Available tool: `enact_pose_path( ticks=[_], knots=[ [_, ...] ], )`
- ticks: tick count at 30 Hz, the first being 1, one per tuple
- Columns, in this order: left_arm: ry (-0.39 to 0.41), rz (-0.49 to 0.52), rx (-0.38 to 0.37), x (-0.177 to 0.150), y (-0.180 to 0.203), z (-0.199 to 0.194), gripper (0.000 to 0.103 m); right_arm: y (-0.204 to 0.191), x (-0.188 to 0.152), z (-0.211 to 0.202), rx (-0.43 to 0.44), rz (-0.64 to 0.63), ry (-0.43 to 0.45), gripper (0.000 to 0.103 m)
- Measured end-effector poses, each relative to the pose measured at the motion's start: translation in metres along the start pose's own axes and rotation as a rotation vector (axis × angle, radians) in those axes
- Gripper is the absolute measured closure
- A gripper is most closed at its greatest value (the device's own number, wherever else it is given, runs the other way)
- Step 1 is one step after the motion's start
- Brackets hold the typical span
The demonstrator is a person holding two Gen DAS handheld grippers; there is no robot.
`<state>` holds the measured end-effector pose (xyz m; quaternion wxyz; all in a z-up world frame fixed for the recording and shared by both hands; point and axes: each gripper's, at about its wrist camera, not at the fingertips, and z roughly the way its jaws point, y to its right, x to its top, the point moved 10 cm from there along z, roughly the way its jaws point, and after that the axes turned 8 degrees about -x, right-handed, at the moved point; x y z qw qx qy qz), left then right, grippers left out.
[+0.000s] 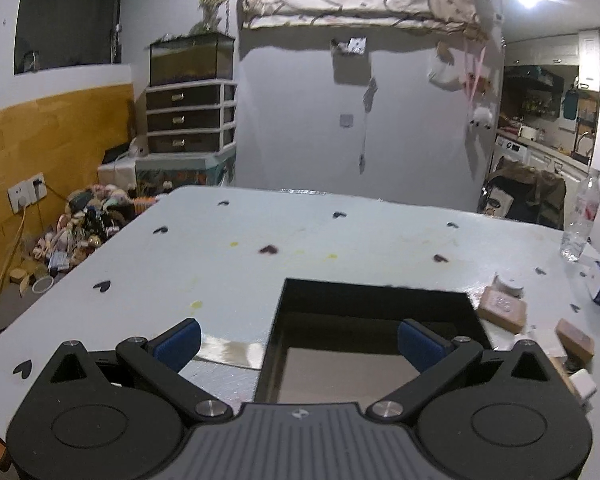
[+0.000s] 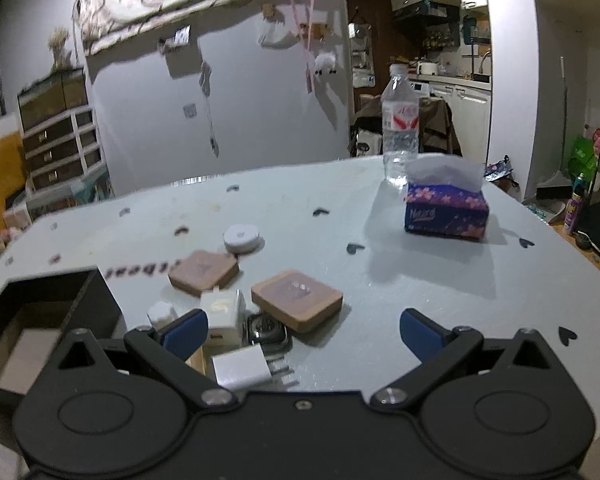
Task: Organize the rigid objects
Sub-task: 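Grasp the white USB charger with the right gripper while the left gripper steadies the black box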
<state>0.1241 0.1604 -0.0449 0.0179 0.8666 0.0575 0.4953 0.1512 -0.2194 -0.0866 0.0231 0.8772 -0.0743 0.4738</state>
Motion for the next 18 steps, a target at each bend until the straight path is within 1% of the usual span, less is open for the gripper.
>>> enact_pose_path(
  ticks=[1, 3, 5, 6, 7, 9, 11, 12, 14, 16, 18],
  knots=[
    [-0.007, -0.004, 0.001, -0.002, -0.004, 0.003, 0.001, -0.003, -0.004, 0.003, 0.013, -0.008, -0.009, 0.000],
    [-0.025, -0.015, 0.008, -0.005, -0.012, 0.010, 0.004, -0.013, -0.012, 0.009, 0.070, -0.017, -0.040, 0.000],
    [-0.049, -0.019, 0.008, -0.009, -0.017, 0.016, 0.019, -0.023, -0.020, 0.013, 0.160, -0.005, -0.073, 0.000],
    [-0.064, -0.024, 0.002, -0.012, -0.019, 0.019, 0.021, -0.026, -0.023, 0.012, 0.195, 0.012, -0.075, 0.000],
    [-0.076, -0.026, -0.004, -0.015, -0.020, 0.022, 0.026, -0.028, -0.025, 0.012, 0.210, 0.018, -0.076, 0.000],
    [-0.098, -0.023, -0.011, -0.022, -0.020, 0.027, 0.035, -0.030, -0.028, 0.012, 0.196, 0.013, -0.067, 0.002],
    [-0.121, -0.024, -0.023, -0.029, -0.020, 0.032, 0.048, -0.030, -0.029, 0.013, 0.172, 0.003, -0.043, 0.011],
    [-0.133, -0.029, -0.030, -0.032, -0.020, 0.035, 0.051, -0.030, -0.030, 0.015, 0.169, -0.001, -0.040, 0.013],
    [-0.157, -0.040, -0.039, -0.038, -0.020, 0.039, 0.071, -0.029, -0.033, 0.019, 0.195, 0.003, -0.055, 0.020],
    [-0.167, -0.032, -0.024, -0.041, -0.020, 0.041, 0.077, -0.029, -0.037, 0.025, 0.218, 0.000, -0.077, 0.021],
    [-0.169, -0.027, -0.020, -0.041, -0.021, 0.041, 0.080, -0.032, -0.043, 0.030, 0.219, -0.042, -0.098, 0.024]
  ],
)
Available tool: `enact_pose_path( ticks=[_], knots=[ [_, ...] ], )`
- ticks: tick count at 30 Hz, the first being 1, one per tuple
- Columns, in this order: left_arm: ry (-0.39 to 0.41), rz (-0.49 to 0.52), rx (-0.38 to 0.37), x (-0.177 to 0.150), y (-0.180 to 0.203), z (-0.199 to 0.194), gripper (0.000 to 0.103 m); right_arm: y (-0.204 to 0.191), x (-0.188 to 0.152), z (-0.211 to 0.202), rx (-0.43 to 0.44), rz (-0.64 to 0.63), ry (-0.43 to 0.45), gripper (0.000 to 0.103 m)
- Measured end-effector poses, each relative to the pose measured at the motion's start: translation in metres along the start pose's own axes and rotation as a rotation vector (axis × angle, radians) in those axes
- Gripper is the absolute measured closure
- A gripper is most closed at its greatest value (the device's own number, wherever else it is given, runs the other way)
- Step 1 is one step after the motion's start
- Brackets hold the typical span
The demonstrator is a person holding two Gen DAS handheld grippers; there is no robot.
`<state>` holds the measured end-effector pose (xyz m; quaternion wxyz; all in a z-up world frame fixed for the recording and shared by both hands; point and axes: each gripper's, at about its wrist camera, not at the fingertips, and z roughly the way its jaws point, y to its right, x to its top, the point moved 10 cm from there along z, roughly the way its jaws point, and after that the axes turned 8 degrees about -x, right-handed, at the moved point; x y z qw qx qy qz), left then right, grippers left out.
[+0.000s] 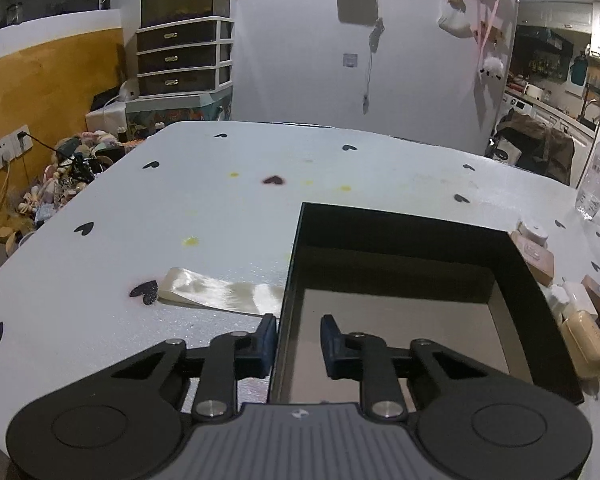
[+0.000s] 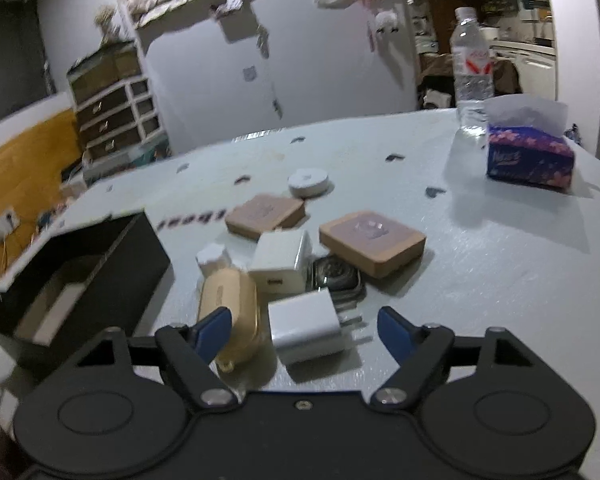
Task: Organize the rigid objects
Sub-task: 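Grasp the white USB charger with the right gripper while the left gripper steadies the black box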
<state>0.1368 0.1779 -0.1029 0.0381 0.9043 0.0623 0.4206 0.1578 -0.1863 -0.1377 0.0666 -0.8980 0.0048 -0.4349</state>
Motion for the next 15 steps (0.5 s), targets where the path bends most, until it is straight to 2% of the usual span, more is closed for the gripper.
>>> enact_pose_path(
  ticks=[3, 5, 7, 11, 15],
  knots=[
    [-0.006, -0.003, -0.003, 0.000, -0.002, 0.000, 0.084, -0.005, -0.007, 0.009, -0.058, -0.080, -0.047, 0.029],
    [-0.009, 0.000, -0.002, 0.000, -0.003, 0.001, 0.086, -0.008, -0.009, 0.012, -0.068, -0.109, -0.063, 0.043],
    [-0.013, 0.006, 0.002, 0.000, -0.004, 0.003, 0.089, -0.008, -0.009, 0.016, -0.067, -0.102, -0.067, 0.052],
    [-0.019, 0.005, 0.008, -0.001, -0.008, 0.006, 0.098, -0.005, -0.006, 0.022, -0.074, -0.118, -0.061, 0.056],
    [-0.013, -0.013, -0.014, -0.001, -0.011, 0.007, 0.100, -0.009, -0.003, 0.027, -0.086, -0.164, -0.050, 0.057]
  ],
)
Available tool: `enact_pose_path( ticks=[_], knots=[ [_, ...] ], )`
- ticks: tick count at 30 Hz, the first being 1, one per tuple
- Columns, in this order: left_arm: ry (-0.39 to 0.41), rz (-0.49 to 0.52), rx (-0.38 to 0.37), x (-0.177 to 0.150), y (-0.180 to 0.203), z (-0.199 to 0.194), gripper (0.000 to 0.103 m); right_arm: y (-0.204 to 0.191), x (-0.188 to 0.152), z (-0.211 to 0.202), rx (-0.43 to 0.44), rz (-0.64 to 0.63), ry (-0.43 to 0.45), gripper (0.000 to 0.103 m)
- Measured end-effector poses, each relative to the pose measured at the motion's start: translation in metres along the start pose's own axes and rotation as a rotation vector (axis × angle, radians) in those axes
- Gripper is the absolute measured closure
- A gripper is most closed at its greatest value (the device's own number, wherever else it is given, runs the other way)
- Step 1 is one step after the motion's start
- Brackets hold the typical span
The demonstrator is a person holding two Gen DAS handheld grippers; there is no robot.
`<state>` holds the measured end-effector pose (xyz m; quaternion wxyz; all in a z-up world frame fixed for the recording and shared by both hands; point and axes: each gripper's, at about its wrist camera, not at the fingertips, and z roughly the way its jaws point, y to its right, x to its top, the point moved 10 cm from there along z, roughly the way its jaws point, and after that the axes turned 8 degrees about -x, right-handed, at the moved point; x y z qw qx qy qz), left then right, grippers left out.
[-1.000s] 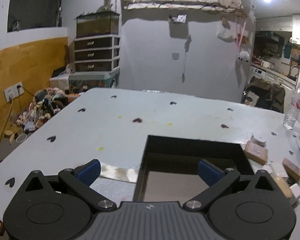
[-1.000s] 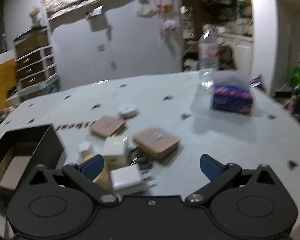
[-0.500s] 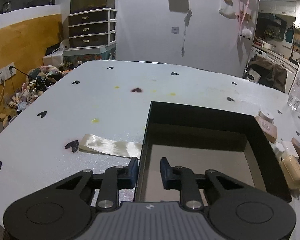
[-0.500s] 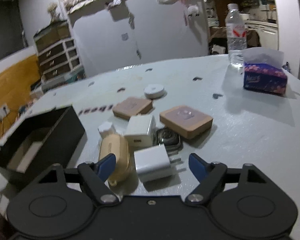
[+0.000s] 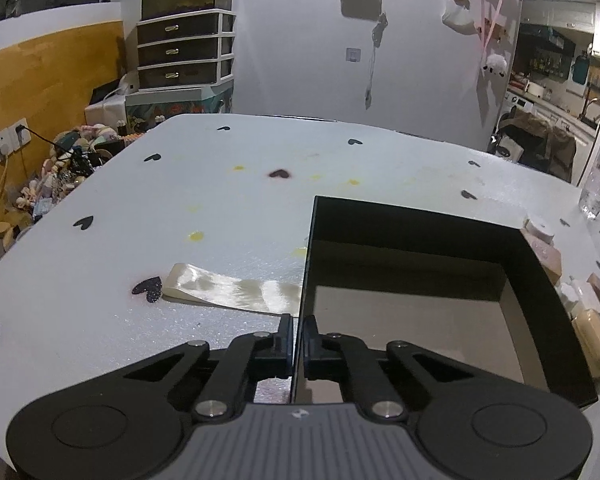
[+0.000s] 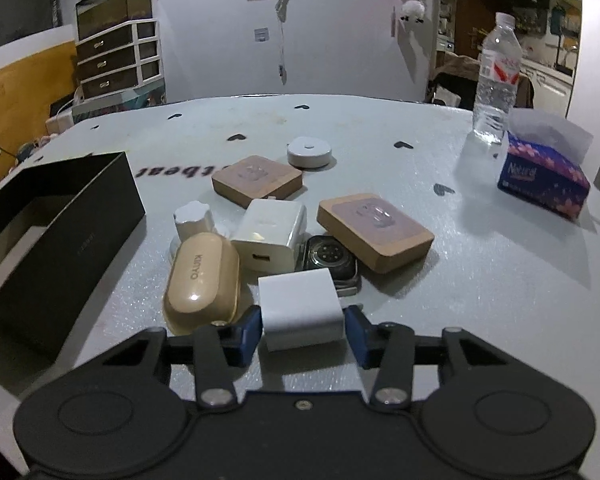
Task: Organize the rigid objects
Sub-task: 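Grasp the white USB charger with the right gripper while the left gripper steadies the black box, then carry the white charger into the black box and open the right gripper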
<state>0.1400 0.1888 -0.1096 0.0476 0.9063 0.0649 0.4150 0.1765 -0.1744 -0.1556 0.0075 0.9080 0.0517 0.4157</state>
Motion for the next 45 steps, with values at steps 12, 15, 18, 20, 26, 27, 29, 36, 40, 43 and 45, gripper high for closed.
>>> enact_pose_path(
  ticks=[12, 15, 18, 20, 26, 27, 29, 36, 40, 43, 45],
  knots=[
    [0.000, -0.005, -0.028, 0.001, -0.001, 0.001, 0.100, -0.008, 0.012, 0.003, -0.023, -0.120, 0.052, 0.060],
    [0.009, 0.020, -0.019, 0.000, 0.002, 0.000, 0.101, -0.009, 0.012, 0.002, -0.039, -0.122, 0.057, 0.060],
    [0.014, 0.040, -0.015, -0.002, 0.005, -0.002, 0.101, -0.005, 0.011, -0.002, -0.038, -0.086, 0.056, 0.061],
    [0.018, 0.040, -0.018, -0.002, 0.005, -0.002, 0.101, -0.001, 0.012, -0.006, -0.030, -0.055, 0.061, 0.061],
    [0.030, 0.025, -0.020, -0.001, 0.005, -0.002, 0.101, 0.003, 0.040, -0.034, 0.020, 0.003, 0.120, 0.061],
    [0.033, 0.021, -0.022, -0.001, 0.005, -0.002, 0.101, -0.001, 0.047, -0.039, 0.040, 0.003, 0.130, 0.061],
    [0.041, 0.010, -0.029, -0.002, 0.003, -0.002, 0.100, -0.015, 0.061, -0.049, 0.093, 0.000, 0.149, 0.061],
    [0.063, 0.001, -0.050, -0.002, 0.000, -0.002, 0.100, -0.107, 0.100, -0.064, 0.303, -0.093, 0.149, 0.061],
    [0.077, -0.001, -0.059, -0.002, -0.001, -0.001, 0.100, -0.169, 0.112, -0.059, 0.390, -0.137, 0.083, 0.061],
    [0.089, 0.001, -0.063, -0.003, -0.002, -0.002, 0.100, -0.211, 0.116, -0.046, 0.423, -0.136, -0.007, 0.061],
    [0.095, 0.001, -0.069, -0.004, -0.002, -0.002, 0.099, -0.235, 0.115, -0.031, 0.414, -0.124, -0.066, 0.061]
  ],
)
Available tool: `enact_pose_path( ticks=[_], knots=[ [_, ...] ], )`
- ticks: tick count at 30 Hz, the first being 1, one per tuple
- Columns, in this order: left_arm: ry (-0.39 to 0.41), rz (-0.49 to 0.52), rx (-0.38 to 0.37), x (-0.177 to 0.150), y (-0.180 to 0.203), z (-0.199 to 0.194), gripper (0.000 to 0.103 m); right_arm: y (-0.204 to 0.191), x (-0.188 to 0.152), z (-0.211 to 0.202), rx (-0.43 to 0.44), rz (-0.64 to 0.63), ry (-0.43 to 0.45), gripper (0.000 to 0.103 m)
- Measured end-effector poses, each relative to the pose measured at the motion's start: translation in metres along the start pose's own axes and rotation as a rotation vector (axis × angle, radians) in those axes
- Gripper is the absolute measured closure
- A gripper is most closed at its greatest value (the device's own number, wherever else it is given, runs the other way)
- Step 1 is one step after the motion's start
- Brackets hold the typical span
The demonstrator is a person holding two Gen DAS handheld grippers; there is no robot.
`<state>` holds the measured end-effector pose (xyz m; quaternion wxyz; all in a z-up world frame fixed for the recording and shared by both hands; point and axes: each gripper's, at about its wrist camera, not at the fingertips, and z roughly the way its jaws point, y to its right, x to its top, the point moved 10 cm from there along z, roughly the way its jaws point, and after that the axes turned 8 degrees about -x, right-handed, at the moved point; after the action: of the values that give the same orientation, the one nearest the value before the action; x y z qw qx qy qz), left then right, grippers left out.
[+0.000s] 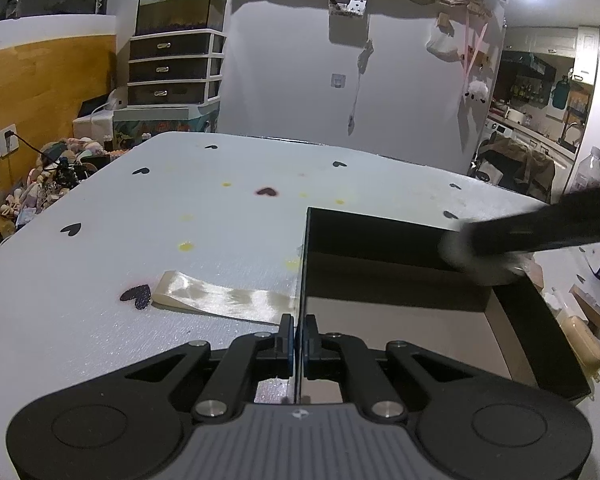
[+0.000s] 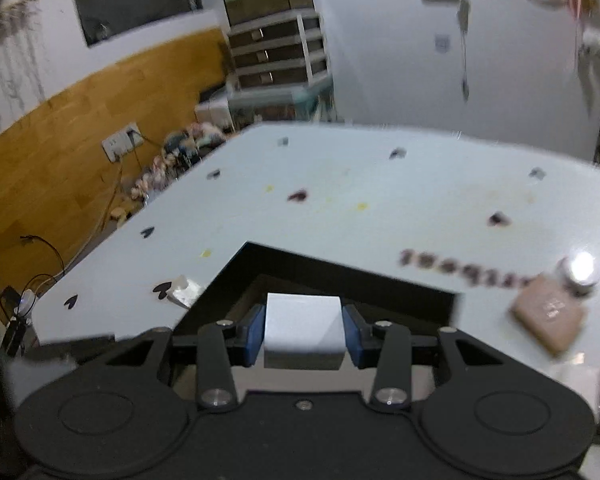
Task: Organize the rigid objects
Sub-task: 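Carry the white charger into the black box and open the right gripper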
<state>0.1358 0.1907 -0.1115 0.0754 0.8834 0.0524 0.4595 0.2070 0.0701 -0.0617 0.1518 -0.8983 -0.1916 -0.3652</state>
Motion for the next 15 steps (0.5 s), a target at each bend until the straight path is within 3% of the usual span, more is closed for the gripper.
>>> enact_pose_path(
  ticks=[6, 12, 15],
  knots=[
    [-0.002, -0.001, -0.022, 0.000, -0.001, -0.001, 0.098, -0.013, -0.010, 0.066, -0.035, 0.183, -0.163, 0.061],
    [-0.001, 0.013, -0.023, -0.001, 0.001, -0.001, 0.098, -0.021, -0.010, 0.096, -0.100, 0.257, -0.151, 0.060],
    [0.000, 0.008, -0.026, -0.001, 0.000, -0.001, 0.098, -0.025, -0.010, 0.095, -0.121, 0.240, -0.148, 0.054]
  ],
)
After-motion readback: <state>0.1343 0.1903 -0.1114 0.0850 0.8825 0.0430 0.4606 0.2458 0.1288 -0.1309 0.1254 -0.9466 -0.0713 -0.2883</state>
